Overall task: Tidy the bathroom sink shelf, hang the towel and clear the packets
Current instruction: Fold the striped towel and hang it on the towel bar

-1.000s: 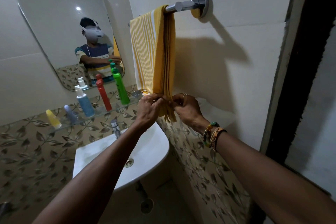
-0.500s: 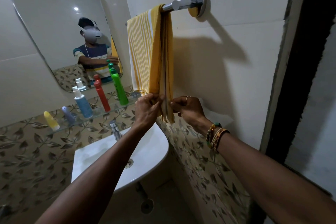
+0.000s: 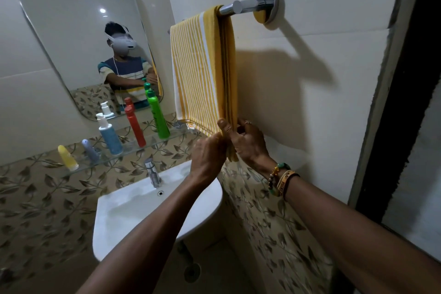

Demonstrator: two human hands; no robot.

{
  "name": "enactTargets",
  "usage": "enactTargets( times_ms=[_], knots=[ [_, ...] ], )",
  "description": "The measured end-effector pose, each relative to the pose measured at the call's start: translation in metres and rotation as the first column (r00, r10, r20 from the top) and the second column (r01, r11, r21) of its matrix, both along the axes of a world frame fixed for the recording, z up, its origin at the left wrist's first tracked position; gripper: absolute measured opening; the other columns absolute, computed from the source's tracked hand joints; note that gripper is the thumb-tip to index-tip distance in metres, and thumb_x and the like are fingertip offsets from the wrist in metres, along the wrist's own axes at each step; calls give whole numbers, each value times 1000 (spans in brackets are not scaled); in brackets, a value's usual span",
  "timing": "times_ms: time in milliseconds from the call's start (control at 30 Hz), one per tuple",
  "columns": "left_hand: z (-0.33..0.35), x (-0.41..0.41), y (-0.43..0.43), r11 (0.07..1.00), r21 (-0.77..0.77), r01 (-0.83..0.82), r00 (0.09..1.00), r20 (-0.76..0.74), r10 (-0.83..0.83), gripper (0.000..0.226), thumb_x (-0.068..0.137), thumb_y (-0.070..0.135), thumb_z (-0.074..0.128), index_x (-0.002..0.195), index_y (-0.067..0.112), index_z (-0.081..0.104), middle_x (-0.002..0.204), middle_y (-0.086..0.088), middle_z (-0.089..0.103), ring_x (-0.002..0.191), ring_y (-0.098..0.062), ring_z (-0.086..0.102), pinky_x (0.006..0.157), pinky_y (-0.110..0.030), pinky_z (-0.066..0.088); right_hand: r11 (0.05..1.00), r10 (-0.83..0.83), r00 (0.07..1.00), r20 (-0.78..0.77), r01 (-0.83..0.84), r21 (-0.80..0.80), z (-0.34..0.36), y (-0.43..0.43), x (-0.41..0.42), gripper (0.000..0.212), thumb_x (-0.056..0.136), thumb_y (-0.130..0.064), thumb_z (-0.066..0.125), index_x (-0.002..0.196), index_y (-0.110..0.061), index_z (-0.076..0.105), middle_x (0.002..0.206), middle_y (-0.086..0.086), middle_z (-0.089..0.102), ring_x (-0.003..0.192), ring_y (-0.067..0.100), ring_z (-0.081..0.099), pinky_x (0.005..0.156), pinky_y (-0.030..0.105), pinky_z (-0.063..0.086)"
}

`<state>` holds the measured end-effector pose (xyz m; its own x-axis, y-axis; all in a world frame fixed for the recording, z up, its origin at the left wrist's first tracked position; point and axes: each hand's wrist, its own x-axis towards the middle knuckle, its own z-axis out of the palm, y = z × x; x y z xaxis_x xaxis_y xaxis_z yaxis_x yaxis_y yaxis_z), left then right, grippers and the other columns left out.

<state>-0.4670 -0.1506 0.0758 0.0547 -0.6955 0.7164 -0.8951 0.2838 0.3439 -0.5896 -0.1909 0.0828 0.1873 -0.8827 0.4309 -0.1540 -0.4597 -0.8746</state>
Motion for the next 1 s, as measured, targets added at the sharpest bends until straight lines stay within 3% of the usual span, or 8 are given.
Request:
enactTargets(
  times_ms=[100, 167, 300, 400, 600, 767, 933, 1000],
  knots=[
    [-6, -12, 0, 997, 38, -61, 992, 113, 57, 25, 86, -7, 60, 63, 2, 60, 46, -2, 41, 37, -13, 31, 42, -25, 28, 987, -142, 985, -96, 133, -94, -3, 1, 6, 57, 80, -77, 56, 57, -25, 58, 52, -15, 61, 46, 0, 56, 43, 13, 40],
    [-9, -18, 1, 998, 21, -60, 985, 164, 56, 21, 79, -13, 61, 62, -1, 58, 46, -16, 50, 37, -25, 35, 41, -29, 24, 975, -195, 967, -162, 173, -142, -5, -4, 6, 53, 90, -60, 58, 60, -16, 60, 57, -6, 63, 53, 8, 60, 53, 28, 52],
    [-20, -20, -7, 993, 74, -97, 970, 228, 78, 17, 92, -2, 51, 101, -5, 66, 66, -22, 63, 55, -37, 59, 52, -38, 35, 964, -230, 945, -233, 188, -190, -4, -11, 2, 45, 97, -40, 58, 65, -9, 63, 64, 4, 65, 64, 25, 64, 61, 39, 53],
    [-25, -23, -9, 990, 97, -100, 978, 195, 80, 20, 95, 0, 51, 107, -4, 66, 66, -21, 64, 53, -33, 58, 54, -34, 32, 971, -224, 944, -244, 193, -143, -5, -14, 1, 46, 95, -41, 62, 67, -5, 67, 64, 7, 69, 64, 25, 68, 62, 41, 56],
    [-26, -23, -11, 997, 66, -49, 995, 91, 43, 13, 94, -1, 55, 93, -2, 67, 65, -23, 63, 51, -36, 55, 53, -38, 37, 979, -203, 955, -217, 196, -55, -5, -15, 2, 48, 94, -41, 64, 65, -2, 66, 62, 12, 67, 60, 28, 67, 57, 43, 57],
    [-30, -16, -11, 994, 111, 19, 998, 51, -25, 22, 100, 6, 53, 118, 5, 66, 76, -19, 71, 59, -34, 62, 59, -45, 50, 987, -145, 971, -192, 156, 47, -5, -12, 0, 45, 90, -50, 65, 80, -7, 71, 72, 9, 72, 68, 26, 71, 64, 45, 61],
    [-44, 3, 0, 993, 110, 40, 996, -88, -30, 55, 94, 47, 61, 135, 13, 51, 113, -9, 73, 96, -22, 72, 77, -40, 59, 999, -50, 999, 12, 49, 17, 2, 6, 0, 53, 75, -55, 80, 97, -8, 69, 82, 17, 71, 66, 10, 68, 50, 20, 55],
    [-44, 12, 0, 997, 67, 24, 987, -158, -14, 59, 93, 56, 56, 135, 15, 50, 114, -7, 71, 96, -20, 70, 75, -42, 59, 984, -149, 988, 47, 153, -96, 11, 9, 1, 69, 68, -66, 79, 110, -14, 66, 94, 8, 72, 78, 9, 67, 64, 23, 57]
  ],
)
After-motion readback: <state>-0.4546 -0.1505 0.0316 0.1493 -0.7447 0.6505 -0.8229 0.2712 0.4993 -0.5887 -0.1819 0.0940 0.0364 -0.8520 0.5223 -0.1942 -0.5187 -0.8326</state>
